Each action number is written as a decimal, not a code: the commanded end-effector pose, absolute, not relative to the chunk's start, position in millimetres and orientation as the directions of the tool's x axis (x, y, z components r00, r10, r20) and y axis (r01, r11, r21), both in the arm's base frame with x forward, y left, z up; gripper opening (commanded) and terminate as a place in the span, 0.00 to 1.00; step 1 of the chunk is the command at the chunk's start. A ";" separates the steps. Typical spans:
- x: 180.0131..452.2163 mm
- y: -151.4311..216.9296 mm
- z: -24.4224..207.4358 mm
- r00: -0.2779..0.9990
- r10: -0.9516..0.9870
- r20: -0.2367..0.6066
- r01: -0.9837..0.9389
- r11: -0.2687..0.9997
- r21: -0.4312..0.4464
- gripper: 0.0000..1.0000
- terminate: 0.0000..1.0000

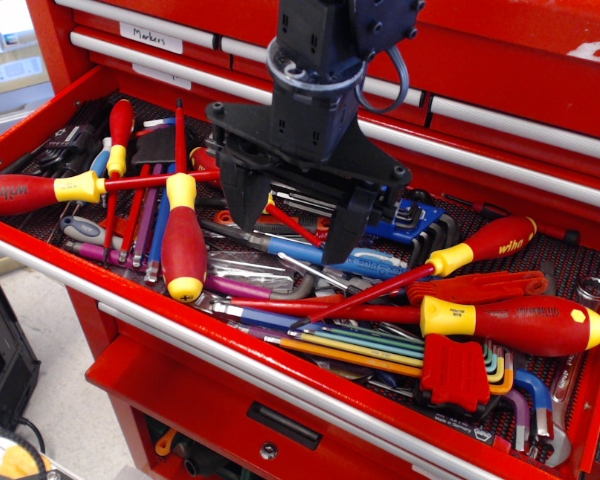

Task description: Pick up red srewdriver

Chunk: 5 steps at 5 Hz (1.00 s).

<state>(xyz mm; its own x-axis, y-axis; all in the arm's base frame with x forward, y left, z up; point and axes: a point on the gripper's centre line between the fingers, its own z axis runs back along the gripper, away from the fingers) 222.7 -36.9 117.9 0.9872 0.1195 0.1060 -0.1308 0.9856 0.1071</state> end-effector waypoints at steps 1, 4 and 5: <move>222.7 -36.9 117.9 0.987 0.120 0.106 -0.131 0.986 0.107 1.00 0.00; 312.9 -87.5 104.3 0.958 -0.134 0.253 0.084 0.976 0.200 1.00 0.00; 330.8 -93.5 95.3 0.941 -0.175 0.291 0.109 0.968 0.228 1.00 0.00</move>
<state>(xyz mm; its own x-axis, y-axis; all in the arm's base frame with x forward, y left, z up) 328.3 -89.1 76.4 0.9517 -0.1836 0.2462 0.1226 0.9621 0.2434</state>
